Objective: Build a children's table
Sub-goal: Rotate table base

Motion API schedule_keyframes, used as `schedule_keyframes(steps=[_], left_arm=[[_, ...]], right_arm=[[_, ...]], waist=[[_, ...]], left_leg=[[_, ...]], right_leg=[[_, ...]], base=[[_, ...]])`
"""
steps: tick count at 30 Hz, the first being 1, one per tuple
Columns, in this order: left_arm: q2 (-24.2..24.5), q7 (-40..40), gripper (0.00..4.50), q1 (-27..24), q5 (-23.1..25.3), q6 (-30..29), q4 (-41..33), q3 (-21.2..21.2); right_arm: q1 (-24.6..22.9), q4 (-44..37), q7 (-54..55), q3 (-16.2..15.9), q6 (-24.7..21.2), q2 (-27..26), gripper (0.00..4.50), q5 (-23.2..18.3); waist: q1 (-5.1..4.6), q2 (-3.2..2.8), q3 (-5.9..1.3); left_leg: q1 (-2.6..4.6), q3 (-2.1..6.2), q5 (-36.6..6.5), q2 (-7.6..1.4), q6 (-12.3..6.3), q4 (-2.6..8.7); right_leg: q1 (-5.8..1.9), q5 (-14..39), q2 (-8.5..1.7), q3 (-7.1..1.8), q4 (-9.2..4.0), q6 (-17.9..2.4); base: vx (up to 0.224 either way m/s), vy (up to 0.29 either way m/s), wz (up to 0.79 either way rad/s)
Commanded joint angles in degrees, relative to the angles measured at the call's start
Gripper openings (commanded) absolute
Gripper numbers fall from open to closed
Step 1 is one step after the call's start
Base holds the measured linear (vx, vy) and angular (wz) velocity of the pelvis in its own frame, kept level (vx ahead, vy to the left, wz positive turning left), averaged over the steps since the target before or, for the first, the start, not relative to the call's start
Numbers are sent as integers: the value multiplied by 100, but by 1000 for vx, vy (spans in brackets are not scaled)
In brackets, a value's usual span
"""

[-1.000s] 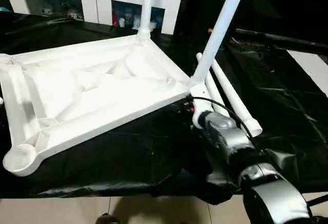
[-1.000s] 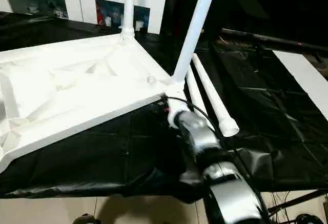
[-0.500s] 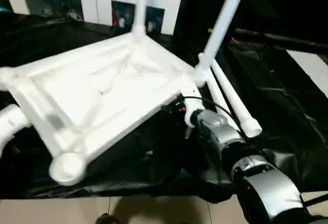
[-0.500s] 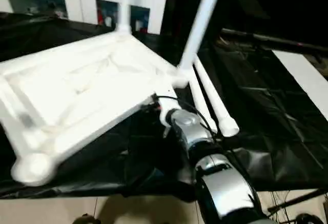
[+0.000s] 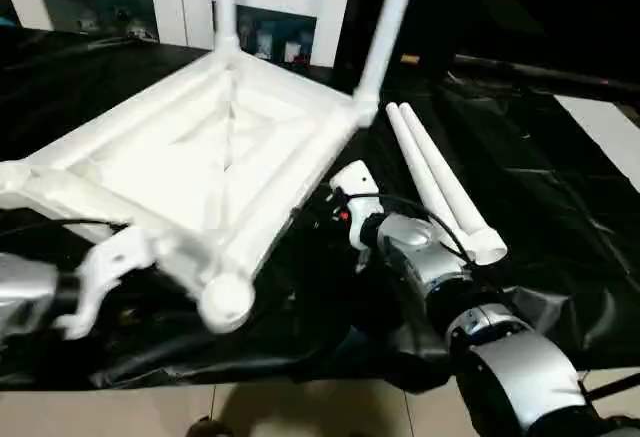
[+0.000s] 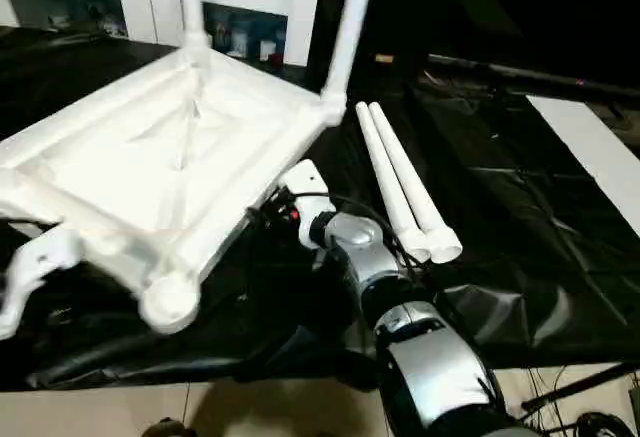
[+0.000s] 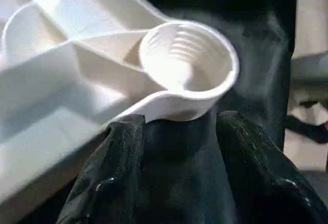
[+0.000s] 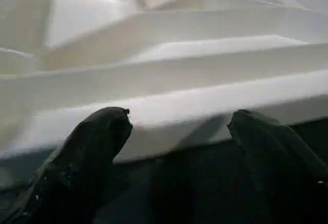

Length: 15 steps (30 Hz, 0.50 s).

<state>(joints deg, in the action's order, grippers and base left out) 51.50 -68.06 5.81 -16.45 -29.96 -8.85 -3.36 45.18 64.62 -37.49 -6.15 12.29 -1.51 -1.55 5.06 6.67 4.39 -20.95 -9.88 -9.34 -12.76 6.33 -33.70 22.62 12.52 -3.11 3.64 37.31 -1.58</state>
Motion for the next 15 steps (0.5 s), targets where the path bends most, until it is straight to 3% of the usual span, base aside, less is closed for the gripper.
schedule_keyframes(steps=[1, 2, 3, 8, 9, 10, 11, 12, 13, 15], left_arm=[[-161, 71, 248, 212, 61, 26, -133, -232], [-197, 83, 248, 244, 76, 24, -122, -268], [-322, 110, 248, 355, 117, 6, -73, -390], [-705, 209, 248, 655, 382, 111, 182, -843], [-736, 221, 248, 679, 419, 144, 218, -880], [-917, 344, 248, 826, 558, 323, 444, -1000], [-917, 344, 248, 826, 558, 323, 444, -1000], [-1085, 463, 248, 966, 683, 509, 674, -1082], [-1177, 538, 248, 1045, 745, 612, 816, -1113], [-1231, 584, 248, 1091, 776, 668, 899, -1127]], right_arm=[[-127, -110, -191, -54, 80, 57, 388, 49], [-144, -128, -225, -56, 92, 65, 388, 44], [-210, -209, -342, -63, 120, 98, 388, 22], [-497, -924, -743, 37, 64, 385, 388, -227], [-525, -1016, -750, 53, 64, 424, 388, -251], [-700, -1645, -839, 184, -185, 638, 388, -426], [-700, -1645, -839, 184, -185, 638, 388, -426], [-872, -2253, -851, 274, -483, 876, 388, -514], [-945, -2509, -824, 311, -649, 993, 388, -521], [-982, -2637, -805, 330, -745, 1056, 388, -516]], waist=[[-22, -373, -423], [-28, -360, -428], [-32, -395, -433], [-21, -445, -447], [-13, -434, -440], [-25, -495, -441], [-3, -457, -440], [-19, -484, -431], [-10, -452, -436], [-8, -446, -435]], left_leg=[[127, -1, -1312, -92, 350, 420], [124, -2, -1298, -88, 337, 418], [126, -1, -1314, -87, 334, 413], [107, 9, -1314, -81, 281, 400], [131, -2, -1345, -88, 244, 392], [103, 17, -1367, -75, 260, 397], [139, 3, -1420, -86, 225, 385], [127, 14, -1480, -78, 232, 394], [112, 13, -1363, -59, 174, 389], [97, 7, -1326, -50, 161, 386]], right_leg=[[-243, -58, -407, -309, -337, -1260], [-252, -55, -402, -308, -340, -1258], [-253, -54, -400, -310, -339, -1273], [-288, -8, -406, -311, -351, -1267], [-272, 28, -399, -315, -379, -1241], [-296, 119, -392, -312, -364, -1238], [-277, 212, -396, -320, -396, -1165], [-281, 307, -389, -319, -398, -1175], [-312, 404, -376, -325, -431, -1089], [-317, 444, -378, -325, -441, -1070]], base=[[0, 0, 0], [0, 0, 0], [0, 0, 0], [0, 0, 0], [0, 0, 0], [0, 0, 0], [0, 0, 0], [0, 0, 0], [0, 0, 0], [0, 0, 0]])
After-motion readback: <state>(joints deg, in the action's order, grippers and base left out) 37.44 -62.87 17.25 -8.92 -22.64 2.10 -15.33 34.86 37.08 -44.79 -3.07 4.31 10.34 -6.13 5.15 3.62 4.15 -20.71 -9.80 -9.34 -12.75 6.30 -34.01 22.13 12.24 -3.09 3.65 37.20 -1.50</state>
